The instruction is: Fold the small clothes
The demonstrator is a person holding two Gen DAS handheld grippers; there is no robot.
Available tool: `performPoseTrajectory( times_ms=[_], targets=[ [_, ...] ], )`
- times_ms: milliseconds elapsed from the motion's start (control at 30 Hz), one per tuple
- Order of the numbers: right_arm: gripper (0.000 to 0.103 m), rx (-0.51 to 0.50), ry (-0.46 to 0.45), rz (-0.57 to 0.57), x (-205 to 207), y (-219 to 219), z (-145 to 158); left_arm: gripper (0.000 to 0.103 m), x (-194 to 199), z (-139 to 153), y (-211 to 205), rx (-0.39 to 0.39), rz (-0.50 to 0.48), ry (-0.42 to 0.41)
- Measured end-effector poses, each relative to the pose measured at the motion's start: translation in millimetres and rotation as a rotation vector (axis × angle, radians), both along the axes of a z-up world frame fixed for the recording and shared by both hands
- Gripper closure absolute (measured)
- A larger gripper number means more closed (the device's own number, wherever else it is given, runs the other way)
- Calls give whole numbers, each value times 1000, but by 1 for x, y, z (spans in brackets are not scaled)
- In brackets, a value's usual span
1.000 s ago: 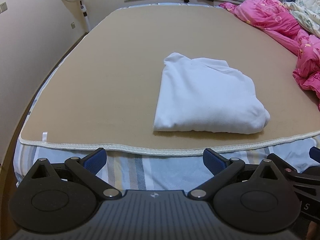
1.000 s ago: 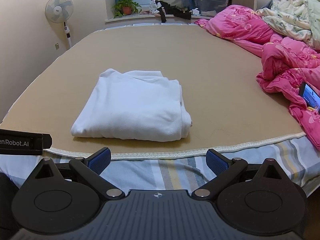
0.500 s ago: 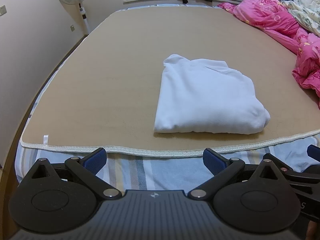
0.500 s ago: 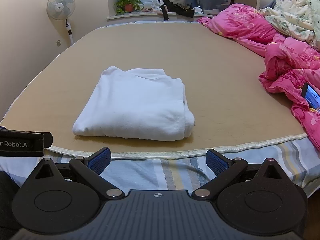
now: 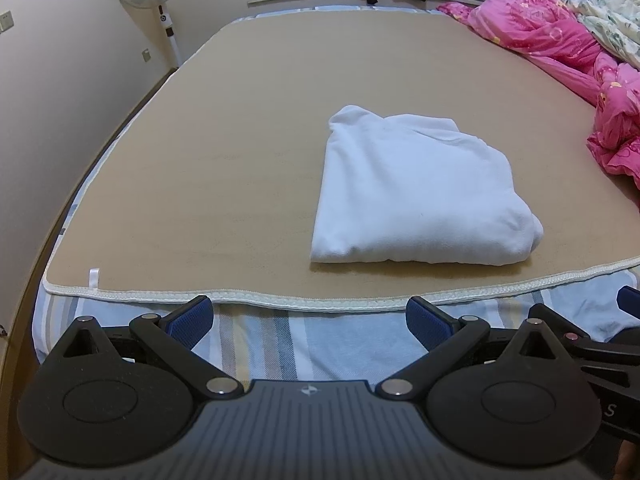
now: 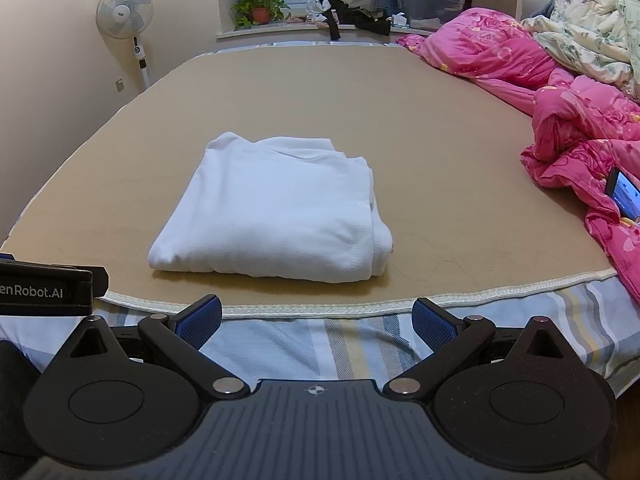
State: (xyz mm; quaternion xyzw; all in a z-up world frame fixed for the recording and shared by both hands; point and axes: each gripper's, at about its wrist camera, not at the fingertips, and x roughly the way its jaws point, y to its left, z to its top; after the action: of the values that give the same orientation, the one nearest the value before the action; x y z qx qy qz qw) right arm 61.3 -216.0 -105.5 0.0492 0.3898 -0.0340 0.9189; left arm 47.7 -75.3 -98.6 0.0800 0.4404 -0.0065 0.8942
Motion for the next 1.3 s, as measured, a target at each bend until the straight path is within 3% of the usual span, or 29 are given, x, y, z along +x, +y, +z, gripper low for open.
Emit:
performPoseTrajectory(
  times_ms=[1300],
  targets=[
    [2,4,-9,0,-1,0,1,0,-4,-3,0,16,-20,-5]
  ],
)
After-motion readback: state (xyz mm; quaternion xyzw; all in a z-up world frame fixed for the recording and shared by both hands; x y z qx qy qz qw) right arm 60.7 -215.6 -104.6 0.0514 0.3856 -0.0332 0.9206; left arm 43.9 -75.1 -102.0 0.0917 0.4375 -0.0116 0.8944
